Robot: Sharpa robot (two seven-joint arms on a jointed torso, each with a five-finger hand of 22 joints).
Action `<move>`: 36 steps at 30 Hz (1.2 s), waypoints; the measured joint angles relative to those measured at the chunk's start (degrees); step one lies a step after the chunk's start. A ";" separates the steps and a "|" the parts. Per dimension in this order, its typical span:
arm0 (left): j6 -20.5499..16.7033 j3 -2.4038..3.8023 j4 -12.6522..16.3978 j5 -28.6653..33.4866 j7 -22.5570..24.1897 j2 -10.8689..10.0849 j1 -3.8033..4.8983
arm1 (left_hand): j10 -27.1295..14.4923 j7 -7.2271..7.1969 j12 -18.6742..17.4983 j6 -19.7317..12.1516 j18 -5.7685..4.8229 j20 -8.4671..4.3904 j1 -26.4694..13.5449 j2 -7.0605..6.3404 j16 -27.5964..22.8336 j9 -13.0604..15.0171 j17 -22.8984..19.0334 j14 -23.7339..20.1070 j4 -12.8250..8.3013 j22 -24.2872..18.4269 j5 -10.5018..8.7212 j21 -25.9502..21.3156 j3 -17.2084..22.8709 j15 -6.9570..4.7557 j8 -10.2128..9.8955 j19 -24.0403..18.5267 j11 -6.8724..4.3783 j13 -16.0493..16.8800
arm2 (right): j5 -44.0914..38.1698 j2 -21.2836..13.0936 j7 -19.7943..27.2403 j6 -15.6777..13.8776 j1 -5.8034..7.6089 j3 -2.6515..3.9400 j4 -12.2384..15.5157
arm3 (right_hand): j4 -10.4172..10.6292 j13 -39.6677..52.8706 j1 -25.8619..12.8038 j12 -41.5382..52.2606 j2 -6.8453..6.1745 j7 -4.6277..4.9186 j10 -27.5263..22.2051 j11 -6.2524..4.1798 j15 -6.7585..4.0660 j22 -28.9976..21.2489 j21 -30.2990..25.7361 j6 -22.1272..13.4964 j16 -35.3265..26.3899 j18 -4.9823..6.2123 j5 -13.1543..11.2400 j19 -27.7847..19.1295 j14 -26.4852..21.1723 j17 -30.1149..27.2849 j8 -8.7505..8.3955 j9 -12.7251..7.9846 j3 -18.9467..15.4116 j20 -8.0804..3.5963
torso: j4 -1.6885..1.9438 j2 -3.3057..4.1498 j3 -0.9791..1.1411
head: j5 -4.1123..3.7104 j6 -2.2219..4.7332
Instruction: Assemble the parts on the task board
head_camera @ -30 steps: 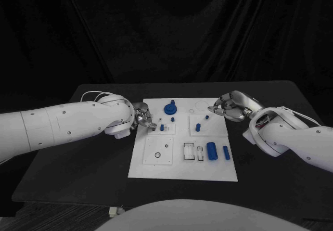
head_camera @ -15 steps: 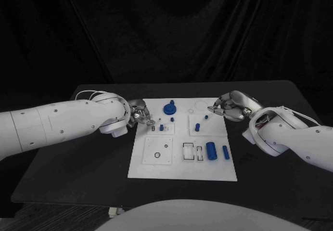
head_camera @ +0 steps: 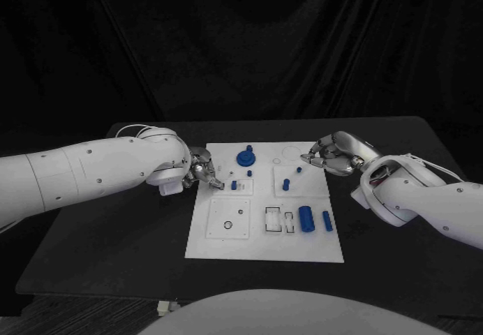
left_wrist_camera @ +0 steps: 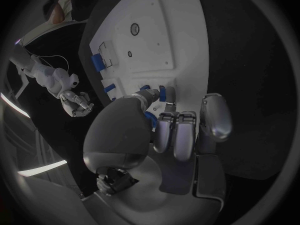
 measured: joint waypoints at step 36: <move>0.34 -0.01 -1.42 -0.48 -0.16 1.46 0.07 | 0.00 0.24 -0.66 -0.25 0.00 0.00 0.00 0.00 0.00 0.14 0.00 0.00 -0.79 0.00 -0.01 -0.44 0.79 0.00 0.23 0.00 0.00 0.00 | 0.00 0.26 -0.08 0.04 -0.14 0.00 -0.24 | 0.00 0.00 0.00 0.00 0.00 0.00 0.00 0.00 0.00 0.00 0.00 0.00 0.00 0.00 0.00 0.00 0.00 0.00 0.00 0.00 0.00 0.00 | 0.01 0.04 0.00 | 0.20 0.00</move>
